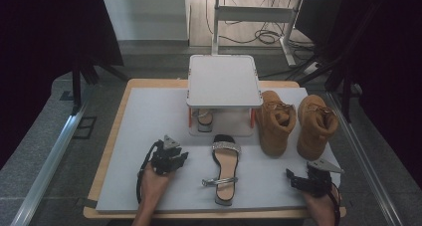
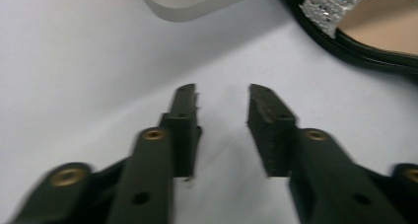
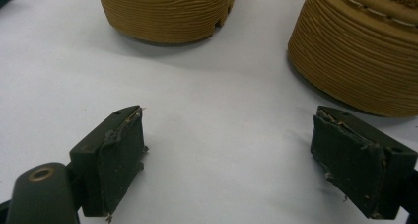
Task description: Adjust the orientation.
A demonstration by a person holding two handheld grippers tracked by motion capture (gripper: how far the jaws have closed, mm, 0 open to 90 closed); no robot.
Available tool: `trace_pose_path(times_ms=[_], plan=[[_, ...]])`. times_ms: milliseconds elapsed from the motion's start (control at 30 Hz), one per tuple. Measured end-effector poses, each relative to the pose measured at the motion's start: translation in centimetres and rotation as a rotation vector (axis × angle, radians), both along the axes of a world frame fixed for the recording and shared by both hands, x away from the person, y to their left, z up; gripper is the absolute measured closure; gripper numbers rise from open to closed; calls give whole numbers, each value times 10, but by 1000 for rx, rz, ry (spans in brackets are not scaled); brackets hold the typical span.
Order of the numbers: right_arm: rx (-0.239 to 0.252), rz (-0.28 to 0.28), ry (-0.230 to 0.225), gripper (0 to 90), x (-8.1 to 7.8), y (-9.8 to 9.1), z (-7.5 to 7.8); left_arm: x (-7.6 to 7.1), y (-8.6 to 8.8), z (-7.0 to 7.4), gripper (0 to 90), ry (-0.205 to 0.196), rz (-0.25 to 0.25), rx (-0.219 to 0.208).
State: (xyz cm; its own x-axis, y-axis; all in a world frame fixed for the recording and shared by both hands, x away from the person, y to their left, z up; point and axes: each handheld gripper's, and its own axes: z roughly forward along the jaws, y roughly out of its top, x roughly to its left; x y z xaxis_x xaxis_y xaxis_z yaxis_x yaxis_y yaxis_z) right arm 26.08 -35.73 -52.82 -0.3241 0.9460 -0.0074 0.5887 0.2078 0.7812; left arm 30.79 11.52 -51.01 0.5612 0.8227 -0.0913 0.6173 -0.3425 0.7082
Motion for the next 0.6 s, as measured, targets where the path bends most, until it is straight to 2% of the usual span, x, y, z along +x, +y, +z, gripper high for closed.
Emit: trace_pose_path(times_ms=[200,600], plan=[[0,0,0,128,0,0,0,7,-18,-3,891,6,-51,6],[1,0,0,128,0,0,0,27,-55,-3,898,25,-111,10]])
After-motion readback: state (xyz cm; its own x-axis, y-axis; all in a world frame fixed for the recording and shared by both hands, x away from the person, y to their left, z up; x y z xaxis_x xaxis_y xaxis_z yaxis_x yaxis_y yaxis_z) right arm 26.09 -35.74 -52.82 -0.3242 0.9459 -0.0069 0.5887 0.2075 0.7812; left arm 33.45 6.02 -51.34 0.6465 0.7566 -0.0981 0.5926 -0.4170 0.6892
